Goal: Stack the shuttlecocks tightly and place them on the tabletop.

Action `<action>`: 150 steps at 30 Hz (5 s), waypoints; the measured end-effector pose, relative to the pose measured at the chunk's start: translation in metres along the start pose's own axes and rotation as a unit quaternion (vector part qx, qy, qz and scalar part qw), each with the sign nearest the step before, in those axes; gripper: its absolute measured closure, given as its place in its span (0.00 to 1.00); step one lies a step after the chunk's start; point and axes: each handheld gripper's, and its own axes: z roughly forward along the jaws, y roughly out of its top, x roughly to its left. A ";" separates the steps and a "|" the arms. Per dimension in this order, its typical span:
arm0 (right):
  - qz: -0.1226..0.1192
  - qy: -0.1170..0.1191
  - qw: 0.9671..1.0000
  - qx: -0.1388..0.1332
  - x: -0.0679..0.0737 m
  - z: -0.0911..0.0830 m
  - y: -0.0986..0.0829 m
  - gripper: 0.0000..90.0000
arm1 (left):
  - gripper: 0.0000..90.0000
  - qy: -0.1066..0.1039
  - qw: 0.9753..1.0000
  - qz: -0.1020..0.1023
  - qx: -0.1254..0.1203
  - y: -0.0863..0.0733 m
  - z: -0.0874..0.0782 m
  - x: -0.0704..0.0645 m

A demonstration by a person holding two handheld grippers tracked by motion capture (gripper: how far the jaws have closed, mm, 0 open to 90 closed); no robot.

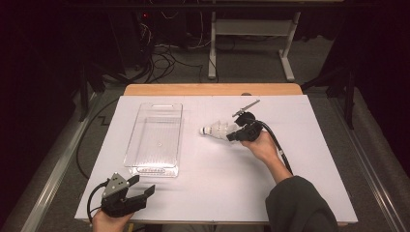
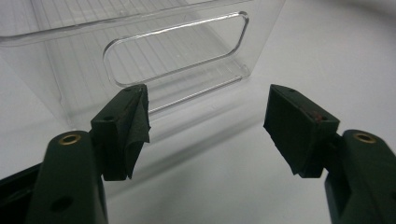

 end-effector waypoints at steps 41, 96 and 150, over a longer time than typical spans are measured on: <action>0.000 -0.007 1.000 -0.008 -0.002 0.000 0.002 0.93 | 0.35 0.000 1.000 0.000 0.000 0.000 -0.001 0.000; 0.015 -0.023 0.999 -0.032 -0.006 -0.015 -0.010 0.80 | 0.36 0.002 1.000 0.000 -0.002 0.000 0.000 -0.001; 0.081 -0.116 0.977 -0.160 0.001 -0.075 -0.114 0.48 | 0.36 -0.002 1.000 -0.001 -0.002 0.000 0.003 -0.003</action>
